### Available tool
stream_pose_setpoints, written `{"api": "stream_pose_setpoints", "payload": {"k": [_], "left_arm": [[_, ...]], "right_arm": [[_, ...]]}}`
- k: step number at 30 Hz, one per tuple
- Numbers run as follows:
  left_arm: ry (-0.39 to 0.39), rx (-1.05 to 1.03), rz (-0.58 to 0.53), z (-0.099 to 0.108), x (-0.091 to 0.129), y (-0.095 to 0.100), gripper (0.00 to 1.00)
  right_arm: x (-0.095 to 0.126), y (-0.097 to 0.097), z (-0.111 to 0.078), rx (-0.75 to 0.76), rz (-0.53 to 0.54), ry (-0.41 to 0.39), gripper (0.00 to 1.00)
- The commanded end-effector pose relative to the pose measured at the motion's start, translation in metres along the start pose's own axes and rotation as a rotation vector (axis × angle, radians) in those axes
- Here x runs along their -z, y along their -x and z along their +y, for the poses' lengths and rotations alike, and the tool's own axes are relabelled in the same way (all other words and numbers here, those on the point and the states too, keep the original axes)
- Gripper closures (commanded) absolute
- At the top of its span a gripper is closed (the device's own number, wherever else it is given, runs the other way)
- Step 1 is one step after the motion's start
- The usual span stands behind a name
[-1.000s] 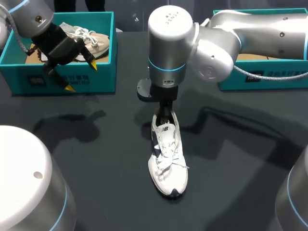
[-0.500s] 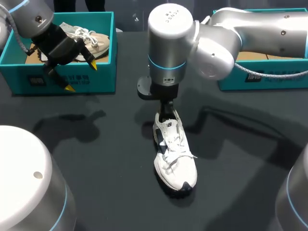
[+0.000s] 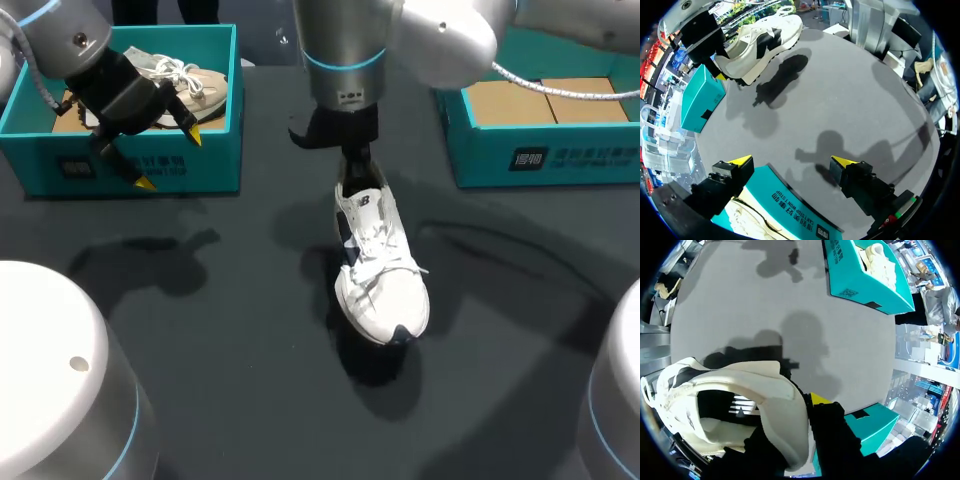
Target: Take the shoe out of the shoebox, open the shoe tongue, remove and reinsert the insole, then place the shoe into the shoebox
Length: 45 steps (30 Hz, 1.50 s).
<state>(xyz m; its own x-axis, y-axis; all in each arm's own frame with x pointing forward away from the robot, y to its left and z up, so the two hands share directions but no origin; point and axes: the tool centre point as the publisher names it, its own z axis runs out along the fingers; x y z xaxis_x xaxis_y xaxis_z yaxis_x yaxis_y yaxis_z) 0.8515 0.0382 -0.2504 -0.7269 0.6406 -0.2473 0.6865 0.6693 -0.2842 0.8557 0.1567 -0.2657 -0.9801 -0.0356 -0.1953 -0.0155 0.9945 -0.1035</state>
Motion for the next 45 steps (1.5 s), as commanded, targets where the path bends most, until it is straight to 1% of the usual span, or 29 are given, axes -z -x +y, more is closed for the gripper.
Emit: {"api": "stream_pose_setpoints", "payload": {"k": [1,11,16,17,18,19,20,21,22,23,25,26,28,29,30,31,32,45], "left_arm": [[0.001,-0.001,0.001,0.0,0.0,-0.001,0.0],[0.001,-0.001,0.001,0.0,0.0,-0.001,0.0],[0.001,-0.001,0.001,0.0,0.0,-0.001,0.0],[0.001,-0.001,0.001,0.0,0.0,-0.001,0.0],[0.001,-0.001,0.001,0.0,0.0,-0.001,0.0],[0.001,-0.001,0.001,0.0,0.0,-0.001,0.0],[0.001,-0.001,0.001,0.0,0.0,-0.001,0.0],[0.001,-0.001,0.001,0.0,0.0,-0.001,0.0],[0.001,-0.001,0.001,0.0,0.0,-0.001,0.0],[0.001,-0.001,0.001,0.0,0.0,-0.001,0.0],[0.001,-0.001,0.001,0.0,0.0,-0.001,0.0],[0.001,-0.001,0.001,0.0,0.0,-0.001,0.0],[0.001,-0.001,0.001,0.0,0.0,-0.001,0.0],[0.001,-0.001,0.001,0.0,0.0,-0.001,0.0],[0.001,-0.001,0.001,0.0,0.0,-0.001,0.0],[0.001,-0.001,0.001,0.0,0.0,-0.001,0.0],[0.001,-0.001,0.001,0.0,0.0,-0.001,0.0],[0.001,-0.001,0.001,0.0,0.0,-0.001,0.0]], "right_arm": [[0.018,-0.003,-0.002,-0.001,-0.005,-0.003,1.0],[0.018,-0.003,-0.002,-0.001,-0.005,-0.003,1.0],[0.042,0.032,-0.036,-0.025,-0.033,-0.045,1.0],[0.05,0.042,-0.046,-0.017,-0.039,-0.056,1.0],[0.056,0.049,-0.055,-0.011,-0.052,-0.049,1.0],[0.06,0.054,-0.06,-0.001,-0.06,-0.057,1.0],[0.064,0.062,-0.068,0.009,-0.067,-0.08,1.0],[0.071,0.074,-0.08,0.019,-0.08,-0.082,1.0],[0.073,0.079,-0.085,0.024,-0.087,-0.085,1.0],[0.076,0.091,-0.099,0.021,-0.092,-0.127,1.0],[0.08,0.106,-0.115,0.02,-0.097,-0.122,1.0],[0.081,0.117,-0.127,0.004,-0.098,-0.146,1.0],[0.087,0.135,-0.146,-0.013,-0.118,-0.127,1.0],[0.088,0.143,-0.152,-0.023,-0.117,-0.147,1.0],[0.09,0.152,-0.159,-0.025,-0.118,-0.145,1.0],[0.092,0.16,-0.164,-0.029,-0.128,-0.114,1.0],[0.092,0.169,-0.169,-0.042,-0.12,-0.144,1.0],[0.092,0.169,-0.169,-0.042,-0.12,-0.144,1.0]]}}
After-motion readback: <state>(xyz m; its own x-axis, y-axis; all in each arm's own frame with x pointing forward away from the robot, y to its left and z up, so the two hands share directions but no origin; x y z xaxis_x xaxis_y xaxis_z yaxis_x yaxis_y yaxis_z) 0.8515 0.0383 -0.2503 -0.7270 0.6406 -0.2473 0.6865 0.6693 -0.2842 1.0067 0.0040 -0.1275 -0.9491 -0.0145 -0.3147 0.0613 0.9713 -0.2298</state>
